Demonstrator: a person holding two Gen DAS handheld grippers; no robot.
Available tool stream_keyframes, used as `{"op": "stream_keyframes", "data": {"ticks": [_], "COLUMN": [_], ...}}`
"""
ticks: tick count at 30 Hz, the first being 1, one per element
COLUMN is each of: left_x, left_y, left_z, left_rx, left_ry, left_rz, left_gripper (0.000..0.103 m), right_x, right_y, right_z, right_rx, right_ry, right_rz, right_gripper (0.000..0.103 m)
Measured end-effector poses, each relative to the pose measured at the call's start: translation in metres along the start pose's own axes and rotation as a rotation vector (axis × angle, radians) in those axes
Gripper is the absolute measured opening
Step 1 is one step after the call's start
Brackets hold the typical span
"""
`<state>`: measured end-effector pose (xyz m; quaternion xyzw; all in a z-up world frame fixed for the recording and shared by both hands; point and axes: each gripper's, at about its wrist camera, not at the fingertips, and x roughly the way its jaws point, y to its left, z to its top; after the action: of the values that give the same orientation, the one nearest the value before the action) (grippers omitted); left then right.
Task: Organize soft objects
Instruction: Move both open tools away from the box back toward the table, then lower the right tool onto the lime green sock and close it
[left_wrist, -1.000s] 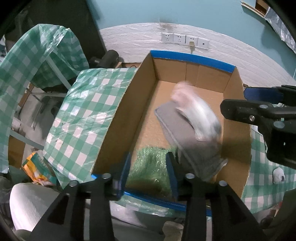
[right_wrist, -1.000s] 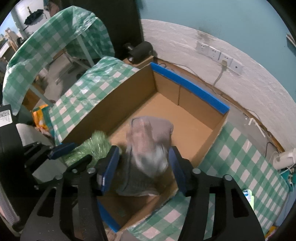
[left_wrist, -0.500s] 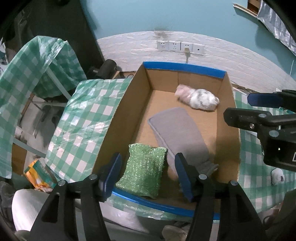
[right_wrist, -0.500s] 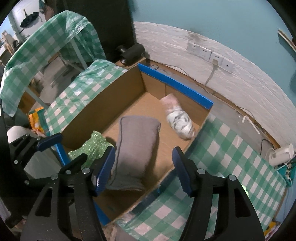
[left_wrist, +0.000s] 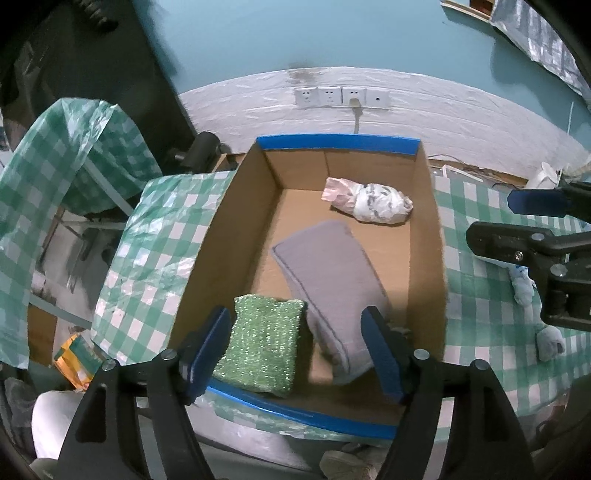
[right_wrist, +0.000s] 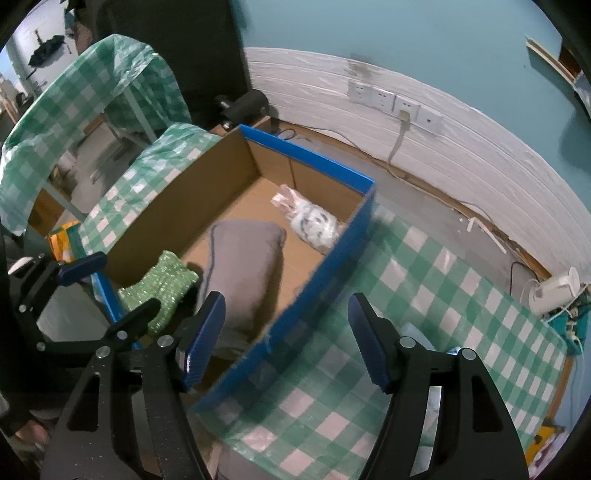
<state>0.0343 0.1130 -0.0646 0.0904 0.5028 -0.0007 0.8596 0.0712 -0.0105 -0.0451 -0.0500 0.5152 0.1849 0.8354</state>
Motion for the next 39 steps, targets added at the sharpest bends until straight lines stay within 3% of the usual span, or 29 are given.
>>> {"op": "stream_keyframes", "data": {"ticks": [16, 39], "left_x": [-0.006, -0.005], "left_y": [-0.054, -0.179], "left_z": [0.01, 0.018], "left_rx": [0.075, 0.281], "left_ry": [0.004, 0.048], "left_rz": [-0.014, -0.093], "left_gripper": [0.081, 0.082], "right_x": [-0.018, -0.041], "right_y": [-0.071, -0.193], "right_z": [-0.044, -0.123], "right_rx": [0.099, 0.287], "right_ry": [0.004, 0.021], "right_rz": [-0.048, -0.147], "right_gripper": [0.072, 0.072]}}
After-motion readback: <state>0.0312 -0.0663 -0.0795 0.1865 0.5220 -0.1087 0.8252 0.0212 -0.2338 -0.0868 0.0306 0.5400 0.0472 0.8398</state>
